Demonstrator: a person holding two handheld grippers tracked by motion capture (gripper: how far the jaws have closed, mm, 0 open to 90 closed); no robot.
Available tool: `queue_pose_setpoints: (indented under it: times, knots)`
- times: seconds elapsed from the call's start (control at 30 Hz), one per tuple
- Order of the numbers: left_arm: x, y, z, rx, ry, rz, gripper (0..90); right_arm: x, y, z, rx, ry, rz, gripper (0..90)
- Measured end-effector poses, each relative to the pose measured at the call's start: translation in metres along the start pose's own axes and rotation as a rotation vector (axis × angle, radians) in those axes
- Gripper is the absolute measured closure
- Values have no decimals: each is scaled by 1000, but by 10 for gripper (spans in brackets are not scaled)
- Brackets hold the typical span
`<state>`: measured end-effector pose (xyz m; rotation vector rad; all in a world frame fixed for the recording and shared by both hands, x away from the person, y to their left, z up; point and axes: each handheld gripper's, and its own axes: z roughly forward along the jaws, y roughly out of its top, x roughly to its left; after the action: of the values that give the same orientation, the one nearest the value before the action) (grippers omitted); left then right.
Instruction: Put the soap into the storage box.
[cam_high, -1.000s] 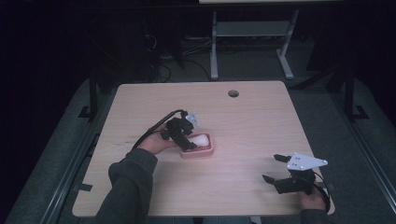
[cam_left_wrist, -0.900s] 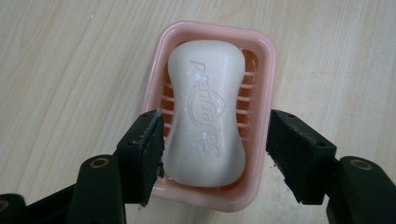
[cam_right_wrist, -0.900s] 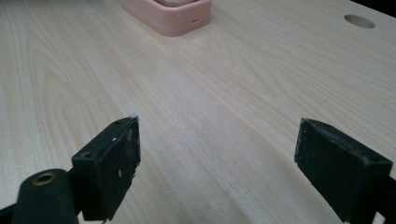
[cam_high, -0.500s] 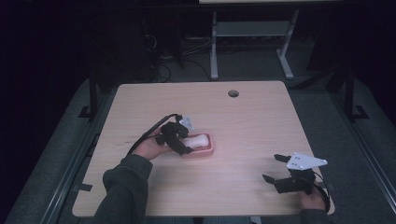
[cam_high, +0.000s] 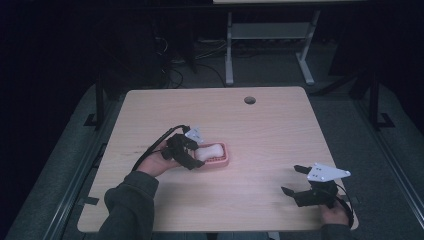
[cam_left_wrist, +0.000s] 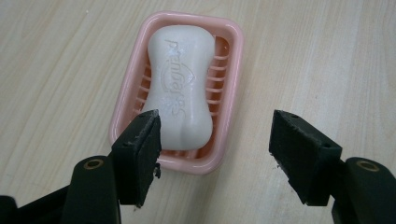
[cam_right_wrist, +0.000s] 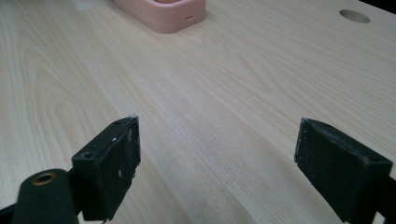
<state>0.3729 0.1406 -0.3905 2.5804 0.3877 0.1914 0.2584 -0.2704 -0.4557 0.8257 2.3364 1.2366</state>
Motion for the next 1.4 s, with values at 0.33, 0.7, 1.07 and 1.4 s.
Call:
queue_pose_setpoints:
  times: [0.33,0.7,1.07,1.4]
  knots:
    - [-8,-8,-5,6,4,0,321,-1,0,-1,3,-6,11,136]
    - [-15,-20,-9,-14,19,3,305,-1,0,-1,4,-16,13,136]
    - [-21,-37,-13,-22,29,-17,300,-2,-1,-2,12,-23,8,136]
    - [-27,-46,-17,-24,38,-23,291,-2,-2,-2,15,-24,11,136]
